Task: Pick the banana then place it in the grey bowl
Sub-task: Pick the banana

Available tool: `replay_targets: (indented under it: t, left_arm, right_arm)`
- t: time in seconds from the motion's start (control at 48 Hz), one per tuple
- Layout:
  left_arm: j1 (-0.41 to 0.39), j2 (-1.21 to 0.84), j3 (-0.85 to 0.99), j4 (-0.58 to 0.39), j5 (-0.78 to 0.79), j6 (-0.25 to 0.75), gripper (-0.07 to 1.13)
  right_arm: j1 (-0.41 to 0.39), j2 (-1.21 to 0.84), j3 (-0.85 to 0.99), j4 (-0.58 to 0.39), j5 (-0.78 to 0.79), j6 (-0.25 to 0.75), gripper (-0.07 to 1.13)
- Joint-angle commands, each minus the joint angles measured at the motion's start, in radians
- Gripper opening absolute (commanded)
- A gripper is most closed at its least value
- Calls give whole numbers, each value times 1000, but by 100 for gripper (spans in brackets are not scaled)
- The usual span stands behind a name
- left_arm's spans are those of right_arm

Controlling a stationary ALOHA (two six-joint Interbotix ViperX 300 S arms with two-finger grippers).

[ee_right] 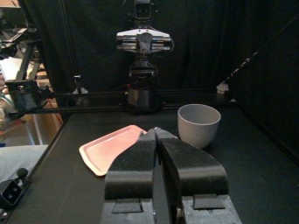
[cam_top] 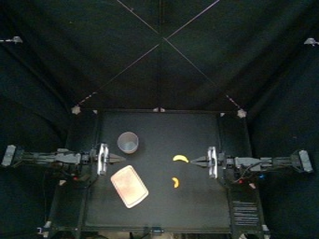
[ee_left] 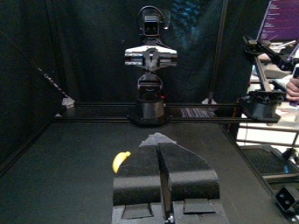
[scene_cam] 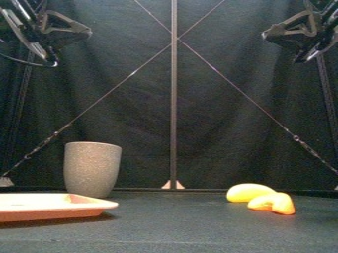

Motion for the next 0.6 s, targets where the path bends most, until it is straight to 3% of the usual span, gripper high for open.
replay_targets:
  t: [0.021, 0.167, 0.354, 0.479, 0.604]
  left_arm:
    - [14, 14, 3, -3, -32, -2, -2]
    - [14, 14, 5, -2, -58, 3, -1]
    - [17, 14, 5, -2, -66, 3, -1]
    - [20, 14, 5, 0, -71, 5, -1]
    - [23, 14, 6, 2, -81, 5, -1]
  right_arm:
    - [-40, 54, 9, -2, 5, 2, -3]
    - [-166, 181, 12, 9, 75, 12, 3]
    - [-288, 376, -25, 58, 298, 37, 13]
    - [-318, 495, -77, 80, 377, 37, 40]
    - [-322, 584, -133, 81, 367, 38, 77]
